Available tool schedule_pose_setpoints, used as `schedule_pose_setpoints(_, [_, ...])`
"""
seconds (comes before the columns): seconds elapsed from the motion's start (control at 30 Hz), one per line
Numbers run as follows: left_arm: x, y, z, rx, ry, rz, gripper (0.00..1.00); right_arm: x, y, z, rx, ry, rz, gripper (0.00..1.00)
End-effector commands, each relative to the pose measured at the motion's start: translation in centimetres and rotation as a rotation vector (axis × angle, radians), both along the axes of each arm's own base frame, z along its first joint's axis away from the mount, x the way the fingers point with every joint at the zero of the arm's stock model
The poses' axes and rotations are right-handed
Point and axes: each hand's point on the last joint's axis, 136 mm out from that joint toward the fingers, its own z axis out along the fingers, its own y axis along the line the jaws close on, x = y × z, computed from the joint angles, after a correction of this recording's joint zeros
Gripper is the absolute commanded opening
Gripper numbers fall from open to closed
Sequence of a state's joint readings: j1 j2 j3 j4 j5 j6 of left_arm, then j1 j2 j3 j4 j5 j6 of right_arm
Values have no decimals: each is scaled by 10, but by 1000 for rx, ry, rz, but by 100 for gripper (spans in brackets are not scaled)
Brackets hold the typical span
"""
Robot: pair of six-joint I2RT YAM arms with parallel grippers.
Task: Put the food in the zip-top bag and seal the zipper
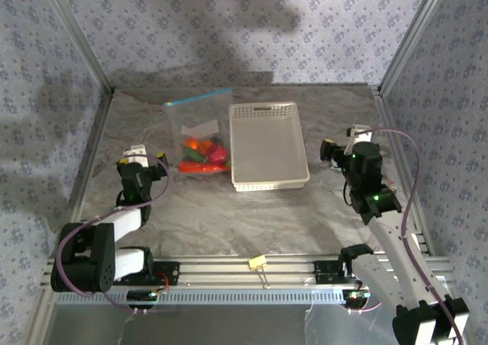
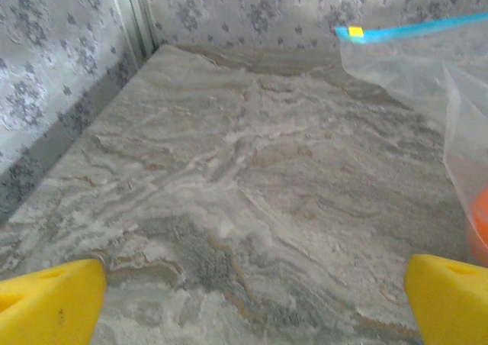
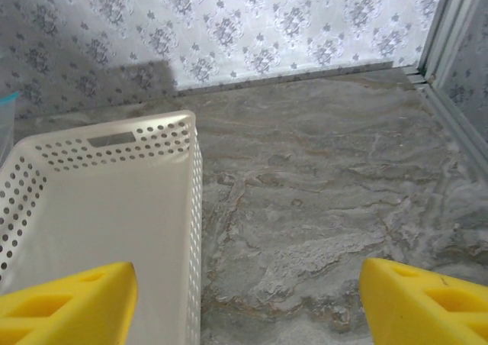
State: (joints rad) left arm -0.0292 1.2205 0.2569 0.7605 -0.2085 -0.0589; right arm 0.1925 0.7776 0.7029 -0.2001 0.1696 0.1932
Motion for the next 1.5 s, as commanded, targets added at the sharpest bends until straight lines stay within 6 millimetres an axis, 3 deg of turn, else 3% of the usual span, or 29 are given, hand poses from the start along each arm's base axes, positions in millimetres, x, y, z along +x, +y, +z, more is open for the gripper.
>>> schedule_pose_setpoints(0.0, [12,0,14,14,-48,-21,100,-9,-10,4,-28,10,-30,78])
schedule_pose_setpoints(0.3, [31,-2,-15,3,39,-40,100,-10,-12,-3,3,-12,-51,79])
schedule_pose_setpoints(0.4, [42,-18,-33,49,81,-101,100,-8,-12,-5,1,-2,-50,79])
schedule_pose_setpoints(0.57, [34,-21,-31,76,42,-100,100,0,-15,-13,-52,-39,-55,83])
schedule_pose_setpoints(0.7, [35,-22,-30,77,42,-102,100,15,-30,-45,-202,-34,-107,84])
schedule_pose_setpoints(0.83, [34,-21,-30,78,38,-100,100,27,-33,-87,-194,-98,-102,84])
schedule_pose_setpoints(0.93, [33,-22,-30,77,34,-103,100,33,-42,-106,-233,-123,-126,84])
schedule_pose_setpoints(1.47, [32,-23,-30,78,29,-105,100,72,-42,-160,-205,-3,-14,83])
